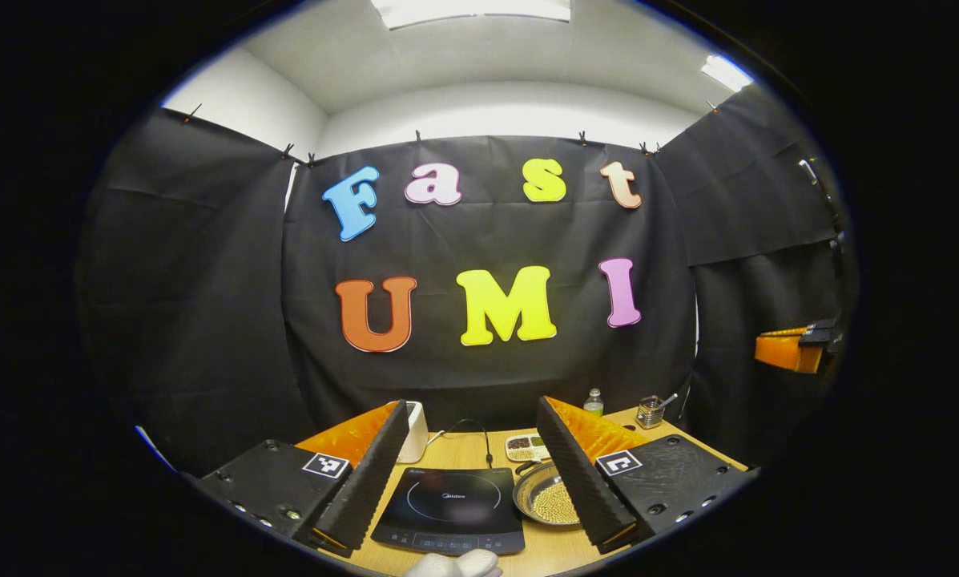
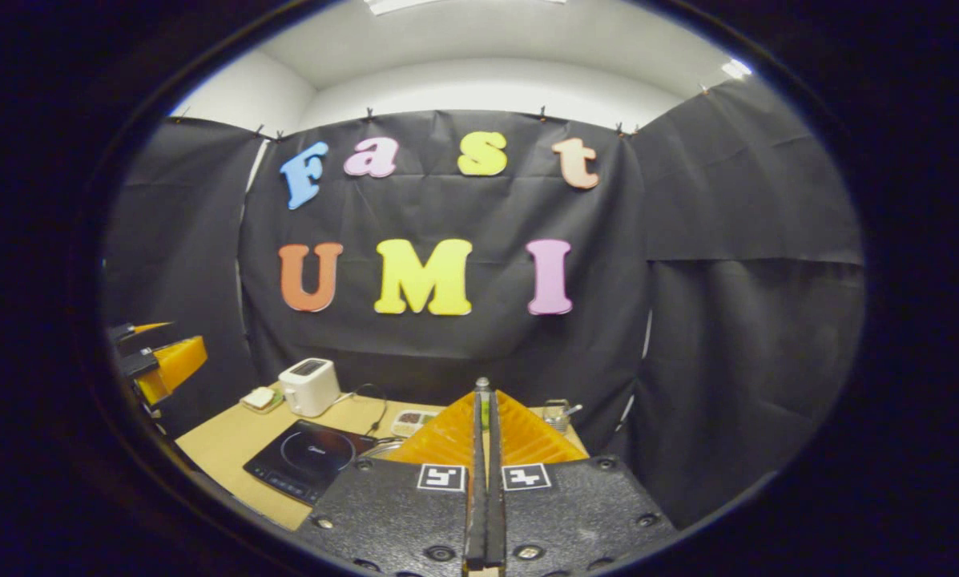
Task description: First push the handle of the pot to place it horizontally, then grasp the pot with both hands and set it on the induction cooktop.
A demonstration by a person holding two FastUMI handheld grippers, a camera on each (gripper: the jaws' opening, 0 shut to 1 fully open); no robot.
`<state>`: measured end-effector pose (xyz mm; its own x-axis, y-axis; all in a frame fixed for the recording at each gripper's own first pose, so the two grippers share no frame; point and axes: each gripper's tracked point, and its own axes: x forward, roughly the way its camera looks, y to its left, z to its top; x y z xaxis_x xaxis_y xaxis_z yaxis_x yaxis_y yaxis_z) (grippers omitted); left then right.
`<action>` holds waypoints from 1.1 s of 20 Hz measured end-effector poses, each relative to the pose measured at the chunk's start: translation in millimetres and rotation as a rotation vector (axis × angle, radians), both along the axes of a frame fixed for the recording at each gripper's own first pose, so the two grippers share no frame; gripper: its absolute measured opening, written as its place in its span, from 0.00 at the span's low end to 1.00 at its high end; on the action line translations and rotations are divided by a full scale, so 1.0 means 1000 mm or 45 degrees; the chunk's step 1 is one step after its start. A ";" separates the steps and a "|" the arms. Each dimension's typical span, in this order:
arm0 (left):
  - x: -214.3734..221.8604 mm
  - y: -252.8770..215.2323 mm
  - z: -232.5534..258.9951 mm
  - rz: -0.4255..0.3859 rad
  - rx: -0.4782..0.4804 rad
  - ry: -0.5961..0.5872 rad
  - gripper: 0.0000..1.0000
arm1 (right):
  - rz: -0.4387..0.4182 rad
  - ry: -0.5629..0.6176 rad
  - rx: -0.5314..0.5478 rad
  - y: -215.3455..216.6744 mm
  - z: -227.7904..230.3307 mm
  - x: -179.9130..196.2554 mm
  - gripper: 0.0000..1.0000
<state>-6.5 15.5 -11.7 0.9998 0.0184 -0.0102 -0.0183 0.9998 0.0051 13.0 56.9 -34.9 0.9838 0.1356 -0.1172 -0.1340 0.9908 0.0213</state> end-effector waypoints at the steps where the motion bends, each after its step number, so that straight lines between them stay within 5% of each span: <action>1: 0.000 -0.001 -0.001 0.002 0.000 0.000 0.96 | 0.009 0.017 -0.012 -0.003 -0.005 0.004 0.00; 8: -0.006 0.008 -0.007 0.062 -0.008 0.007 0.96 | 0.195 0.197 -0.048 0.047 -0.072 0.021 0.01; 22: -0.022 0.022 -0.022 0.169 0.015 0.041 0.96 | 0.416 0.680 -0.153 0.099 -0.289 0.024 0.04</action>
<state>-28.5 37.8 -34.1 0.9877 0.1507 -0.0416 -0.1500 0.9885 0.0192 36.9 156.0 -324.1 0.6958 0.3740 -0.6131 -0.4313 0.9002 0.0597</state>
